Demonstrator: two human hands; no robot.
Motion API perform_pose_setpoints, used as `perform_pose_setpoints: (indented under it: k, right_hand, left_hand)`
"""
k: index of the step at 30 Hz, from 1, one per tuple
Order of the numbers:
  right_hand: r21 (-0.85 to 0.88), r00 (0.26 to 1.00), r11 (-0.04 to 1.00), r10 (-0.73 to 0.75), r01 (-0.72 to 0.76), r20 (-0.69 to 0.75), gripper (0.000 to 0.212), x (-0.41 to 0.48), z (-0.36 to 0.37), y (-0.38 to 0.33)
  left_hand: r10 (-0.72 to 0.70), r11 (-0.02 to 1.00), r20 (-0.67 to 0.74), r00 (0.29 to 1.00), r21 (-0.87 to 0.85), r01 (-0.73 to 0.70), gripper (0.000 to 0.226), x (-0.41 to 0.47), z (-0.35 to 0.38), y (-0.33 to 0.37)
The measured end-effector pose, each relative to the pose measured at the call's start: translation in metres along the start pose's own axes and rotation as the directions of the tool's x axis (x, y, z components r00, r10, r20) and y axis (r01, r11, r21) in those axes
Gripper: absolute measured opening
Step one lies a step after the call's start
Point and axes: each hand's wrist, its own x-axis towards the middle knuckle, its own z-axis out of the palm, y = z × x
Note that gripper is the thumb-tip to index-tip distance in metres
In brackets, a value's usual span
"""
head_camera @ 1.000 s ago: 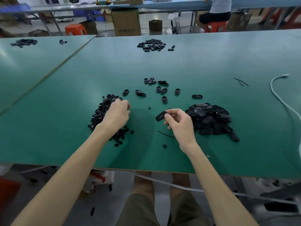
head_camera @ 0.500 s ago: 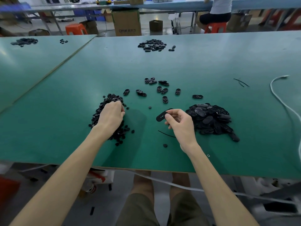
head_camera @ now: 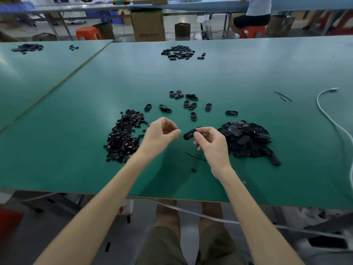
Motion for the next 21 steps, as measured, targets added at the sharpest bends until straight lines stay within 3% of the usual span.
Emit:
perform_pose_setpoints:
  k: [4,7,21]
  right_hand:
    - [0.001,1.0,1.0,-0.005,0.005,-0.008,0.002,0.0,0.0,0.001]
    - [-0.007,1.0,1.0,-0.011,0.011,-0.002,0.003,0.0,-0.001,0.001]
    - [-0.042,0.997,0.997,-0.068,0.07,0.047,0.02,-0.002,0.0,-0.001]
  left_hand:
    - [0.009,0.989,-0.104,0.995,-0.149,-0.024,0.016,-0.003,0.029,0.004]
    - [0.063,0.983,-0.143,0.988,-0.16,-0.086,0.018,-0.008,0.042,-0.001]
    - [0.057,0.94,-0.089,0.994,-0.332,-0.083,0.01,-0.013,0.047,-0.018]
